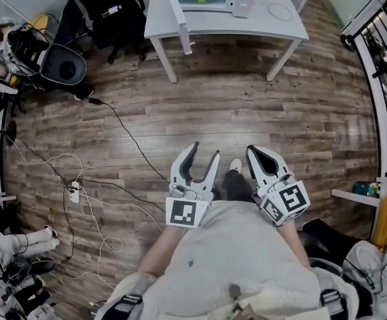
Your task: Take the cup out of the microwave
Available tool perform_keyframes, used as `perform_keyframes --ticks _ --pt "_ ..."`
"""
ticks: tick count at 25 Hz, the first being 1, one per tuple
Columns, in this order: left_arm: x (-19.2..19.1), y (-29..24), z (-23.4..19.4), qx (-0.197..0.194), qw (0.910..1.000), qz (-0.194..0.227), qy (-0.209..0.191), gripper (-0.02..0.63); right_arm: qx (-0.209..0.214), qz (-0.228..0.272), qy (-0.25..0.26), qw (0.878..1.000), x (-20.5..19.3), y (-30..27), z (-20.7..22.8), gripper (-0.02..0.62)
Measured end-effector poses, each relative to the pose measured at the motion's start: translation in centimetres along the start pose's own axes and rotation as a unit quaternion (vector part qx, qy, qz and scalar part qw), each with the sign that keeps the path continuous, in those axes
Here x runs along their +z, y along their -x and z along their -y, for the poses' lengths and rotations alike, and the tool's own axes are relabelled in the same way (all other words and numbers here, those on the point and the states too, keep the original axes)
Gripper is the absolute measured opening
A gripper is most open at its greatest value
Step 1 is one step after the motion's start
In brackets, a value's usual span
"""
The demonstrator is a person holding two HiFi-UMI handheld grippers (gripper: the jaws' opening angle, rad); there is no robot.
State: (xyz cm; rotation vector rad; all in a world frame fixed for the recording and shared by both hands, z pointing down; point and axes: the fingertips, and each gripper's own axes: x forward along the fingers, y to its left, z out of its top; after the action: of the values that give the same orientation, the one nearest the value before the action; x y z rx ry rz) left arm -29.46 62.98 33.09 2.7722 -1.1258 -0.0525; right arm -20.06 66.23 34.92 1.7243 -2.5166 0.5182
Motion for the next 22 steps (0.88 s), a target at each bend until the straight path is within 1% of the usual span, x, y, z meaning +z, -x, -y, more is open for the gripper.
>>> perform_keyframes --ticks 6,12,15,18,22 --pt "1.4 0.5 0.6 0.007 0.9999 0.012 -0.009 0.229 -0.007 0.021 0.003 1.0 1.6 1.1 -0.1 0.006" --pt "1.0 0.1 0.8 0.003 0.9998 -0.002 -0.018 0.229 -0.024 0.05 -0.013 0.998 2.4 1.8 0.9 0.008" --pt "0.7 -1.1 0.9 0.001 0.9998 -0.005 -0.02 0.228 -0.025 0.047 -0.01 0.999 2.1 1.6 1.9 0.008" --pt "0.6 -2.7 0.8 0.012 0.9998 -0.003 -0.017 0.228 -0.026 0.039 -0.01 0.999 1.6 0.9 3.6 0.008" --pt "0.7 -5.1 0.5 0.022 0.9995 0.0 -0.025 0.227 -0.02 0.036 0.0 0.999 2.0 -0.2 5.8 0.008"
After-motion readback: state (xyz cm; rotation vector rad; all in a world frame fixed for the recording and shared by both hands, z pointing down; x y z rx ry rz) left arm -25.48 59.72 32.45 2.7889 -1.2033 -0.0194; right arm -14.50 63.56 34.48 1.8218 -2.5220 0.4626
